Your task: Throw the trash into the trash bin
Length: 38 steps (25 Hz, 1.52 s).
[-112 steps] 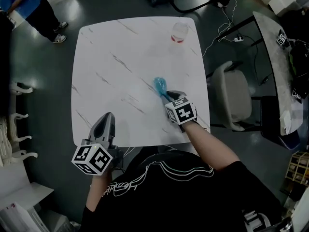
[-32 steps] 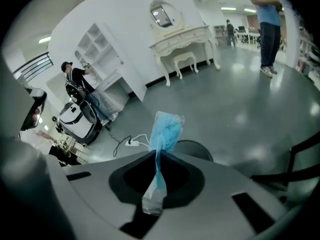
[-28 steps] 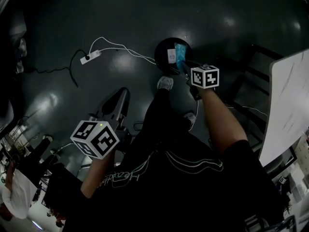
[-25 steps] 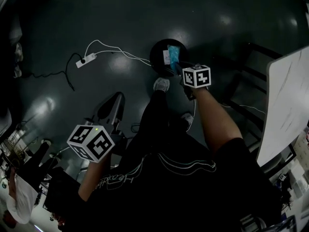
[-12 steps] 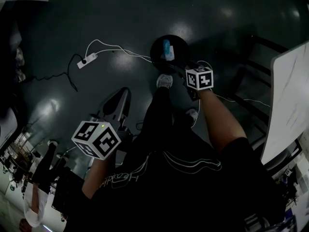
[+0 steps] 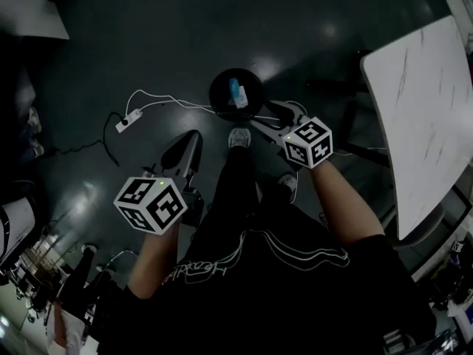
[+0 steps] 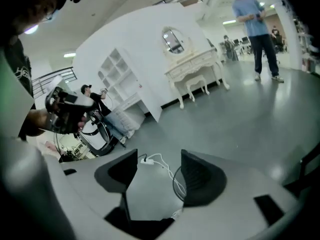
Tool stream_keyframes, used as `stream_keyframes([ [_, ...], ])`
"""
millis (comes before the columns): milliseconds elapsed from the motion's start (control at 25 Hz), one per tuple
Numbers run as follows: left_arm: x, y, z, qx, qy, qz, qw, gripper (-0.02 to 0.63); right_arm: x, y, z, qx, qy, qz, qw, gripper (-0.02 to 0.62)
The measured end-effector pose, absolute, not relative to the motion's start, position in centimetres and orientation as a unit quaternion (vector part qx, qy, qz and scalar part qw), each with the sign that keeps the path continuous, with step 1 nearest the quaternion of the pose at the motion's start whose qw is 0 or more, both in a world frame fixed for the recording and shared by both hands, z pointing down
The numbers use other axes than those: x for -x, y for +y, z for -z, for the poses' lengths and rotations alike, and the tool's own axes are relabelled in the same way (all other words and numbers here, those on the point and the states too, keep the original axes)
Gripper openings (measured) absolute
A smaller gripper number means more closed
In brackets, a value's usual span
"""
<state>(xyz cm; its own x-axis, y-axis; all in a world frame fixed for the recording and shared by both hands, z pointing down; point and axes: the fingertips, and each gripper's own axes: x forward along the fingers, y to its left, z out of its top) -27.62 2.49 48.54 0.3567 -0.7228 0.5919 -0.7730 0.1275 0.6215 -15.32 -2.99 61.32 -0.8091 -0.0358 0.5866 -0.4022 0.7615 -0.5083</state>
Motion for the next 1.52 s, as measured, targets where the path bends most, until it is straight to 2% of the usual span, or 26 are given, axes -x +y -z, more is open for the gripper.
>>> stream_keyframes([
  [200,20.9,1.6,-43.7,-0.720,-0.534,-0.035,0.441,0.005,9.4,-3.6,-48.5,-0.149,-0.940,-0.217,0.215,0.277],
  [280,17.5,1.5,-41.8,-0.740,-0.519,-0.036,0.426,0.005,5.5,-3.4,-43.7,-0.185,-0.950,-0.183,0.174,0.184],
  [440,9.0,1.1,-37.8,-0.785,-0.478,-0.035,0.393,0.005,-4.1,-1.9,-35.5,-0.255,-0.954,-0.125,0.097,0.103],
  [560,1.2,1.9,-34.5,-0.826,-0.432,-0.039,0.361,0.005,-11.2,0.4,-30.5,-0.300,-0.948,-0.072,0.077,0.043],
  [760,-13.0,4.2,-29.2,-0.884,-0.346,-0.047,0.312,0.005,-23.5,4.4,-24.2,-0.358,-0.931,-0.060,0.044,0.035],
  [1000,-26.1,5.8,-25.4,-0.927,-0.255,-0.076,0.265,0.005,-38.6,8.7,-22.6,-0.472,-0.878,-0.069,0.024,0.034],
  [1240,-32.8,4.8,-24.3,-0.940,-0.208,-0.103,0.249,0.005,-49.2,10.2,-21.8,-0.563,-0.823,-0.075,0.000,0.035],
  [1520,-37.4,-1.9,-22.7,-0.949,-0.190,-0.097,0.232,0.005,-57.1,5.7,-18.9,-0.633,-0.773,-0.037,0.022,0.037],
])
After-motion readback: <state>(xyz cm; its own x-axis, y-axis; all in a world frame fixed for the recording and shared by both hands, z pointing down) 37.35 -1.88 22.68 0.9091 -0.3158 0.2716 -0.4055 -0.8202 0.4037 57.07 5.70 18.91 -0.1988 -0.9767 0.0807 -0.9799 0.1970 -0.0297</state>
